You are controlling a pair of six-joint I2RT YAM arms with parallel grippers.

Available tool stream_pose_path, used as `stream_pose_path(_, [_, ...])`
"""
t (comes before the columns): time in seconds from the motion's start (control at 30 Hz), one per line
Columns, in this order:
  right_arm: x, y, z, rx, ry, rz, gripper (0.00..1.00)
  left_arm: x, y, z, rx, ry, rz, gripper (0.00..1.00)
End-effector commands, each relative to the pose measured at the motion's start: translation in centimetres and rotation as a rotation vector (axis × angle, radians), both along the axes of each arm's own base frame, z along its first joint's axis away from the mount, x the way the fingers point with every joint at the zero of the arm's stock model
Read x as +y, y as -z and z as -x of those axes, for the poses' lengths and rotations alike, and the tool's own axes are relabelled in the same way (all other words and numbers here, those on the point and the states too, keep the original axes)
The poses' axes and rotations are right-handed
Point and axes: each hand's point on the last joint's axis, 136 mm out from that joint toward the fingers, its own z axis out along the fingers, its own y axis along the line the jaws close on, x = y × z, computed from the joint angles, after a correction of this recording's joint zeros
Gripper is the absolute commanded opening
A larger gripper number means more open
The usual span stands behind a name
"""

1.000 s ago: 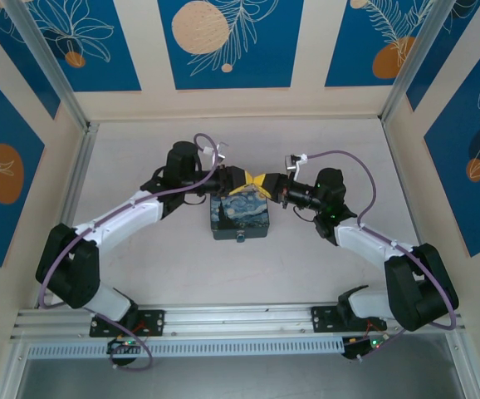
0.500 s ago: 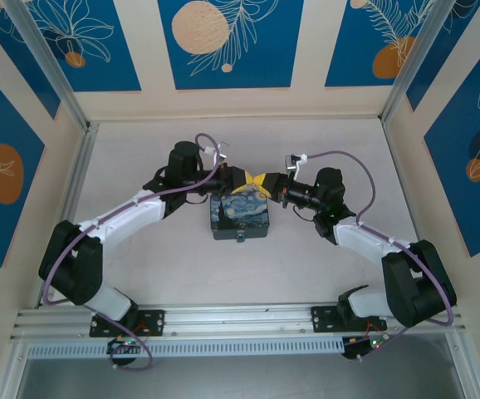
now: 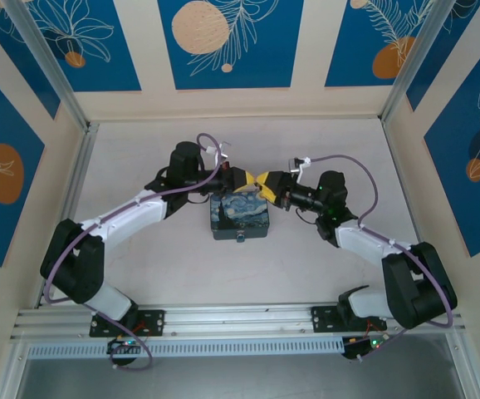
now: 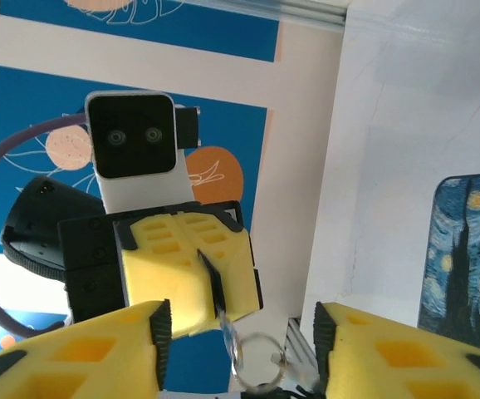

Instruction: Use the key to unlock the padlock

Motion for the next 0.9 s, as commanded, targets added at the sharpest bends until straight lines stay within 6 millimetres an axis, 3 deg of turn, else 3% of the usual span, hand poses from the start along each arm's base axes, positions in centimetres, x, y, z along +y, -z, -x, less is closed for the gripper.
stream_pose_path(0.0, [-1.7,-1.1,0.3,-0.027,0.043,-0.006,0.55,0.1,-1.2,0.3,-0.064,-0.007,0.022,0.00])
stream_pose_path(0.17, [-2.2,-1.9,0.3,-0.051,0.056,0.005,0.55,0.5,-1.8,0.3,-0.086,-0.031,0.045,0.00])
stream_pose_path(0.47, [-1.0,-3.2,-0.5,-0.114,0.042,0.008,0.46,0.4,-2.1,0.1,-0.076,-0.056,0.073,0.00])
stream_pose_path(0.87, [1.4,-2.3,-1.4,-0.114,-0.002,-0.018,0.34,-0.1,-2.0,-0.1,-0.067,-0.055,0.083,0.00])
